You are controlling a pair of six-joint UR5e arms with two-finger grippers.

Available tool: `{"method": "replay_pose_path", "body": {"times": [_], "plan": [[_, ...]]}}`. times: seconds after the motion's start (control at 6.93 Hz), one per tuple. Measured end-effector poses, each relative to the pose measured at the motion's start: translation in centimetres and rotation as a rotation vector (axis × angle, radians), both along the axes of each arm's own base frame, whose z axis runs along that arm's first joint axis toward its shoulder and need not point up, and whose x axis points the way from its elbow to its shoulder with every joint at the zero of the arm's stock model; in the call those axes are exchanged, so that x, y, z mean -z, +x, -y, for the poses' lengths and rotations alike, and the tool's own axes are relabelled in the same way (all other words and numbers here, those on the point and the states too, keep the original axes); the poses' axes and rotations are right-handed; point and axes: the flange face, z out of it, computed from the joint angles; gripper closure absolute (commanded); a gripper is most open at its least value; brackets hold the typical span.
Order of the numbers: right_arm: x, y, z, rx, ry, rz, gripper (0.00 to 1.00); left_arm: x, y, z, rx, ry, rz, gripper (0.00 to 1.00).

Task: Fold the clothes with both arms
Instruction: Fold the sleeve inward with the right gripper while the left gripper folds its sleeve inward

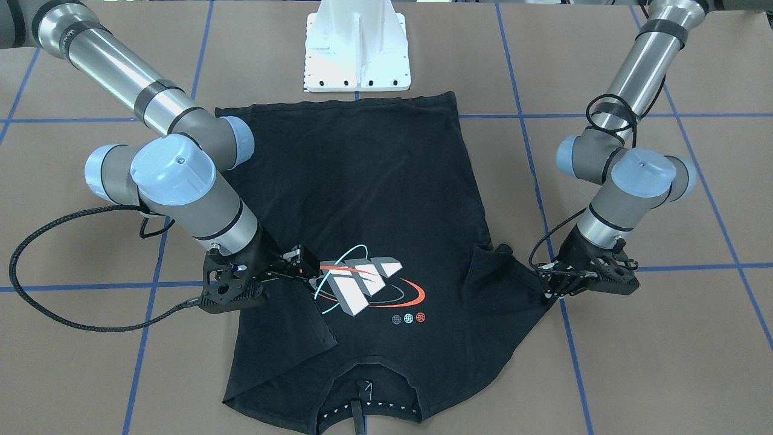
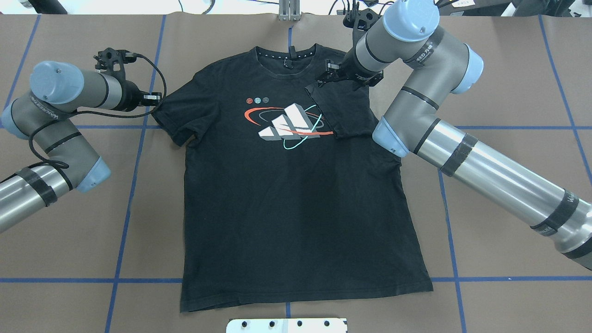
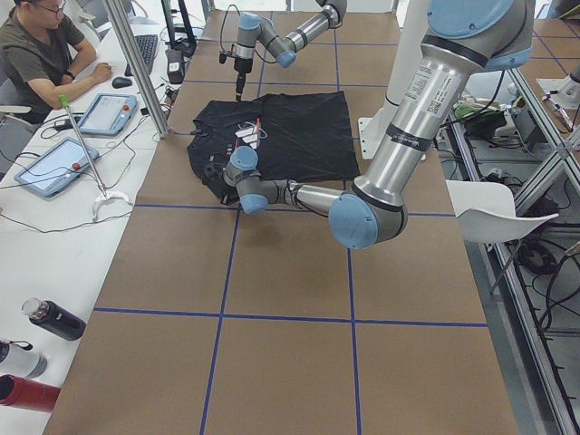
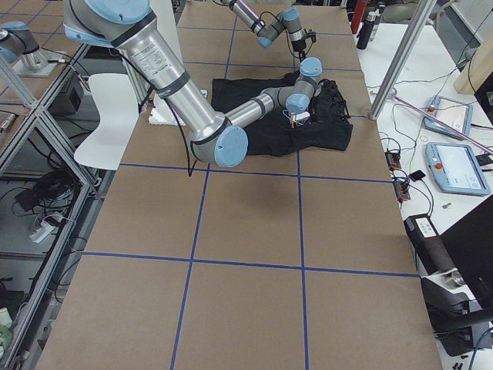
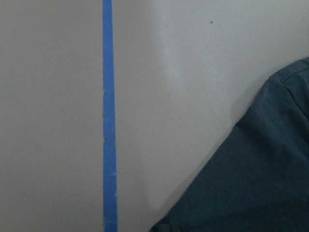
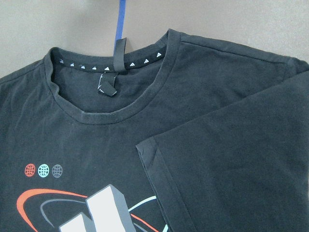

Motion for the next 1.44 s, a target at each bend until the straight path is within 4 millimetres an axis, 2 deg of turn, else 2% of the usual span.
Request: {"method": "replay_pose_path", "body": {"times": [0.43,0.72,1.01,1.15,1.44], "plan": [[-0.1,0.1,0.1,-0.001,0.0,0.0,0.0,6.2,-1.6,-0.4,-0.036,-0.016,-0.061,1.0],[-1.5,1.8,0.4,0.006,-0.013,0.004,0.0,11.5,-0.5,0.3,0.005,-0.105,-0.14,1.0],[-4.2,5.4,0.1,0.027,-0.041,0.021,0.0,17.1,4.4,2.7,0.055,-0.216,-0.228,1.0],[-5.1,7.0,-0.8,0.038,-0.049,0.034,0.0,19.5,6.5,4.0,0.084,-0.228,-0.248,1.0],[-6.7,9.9,-3.1,0.06,-0.062,0.058,0.0,22.2,9.4,5.0,0.109,-0.227,-0.292,1.0]]}}
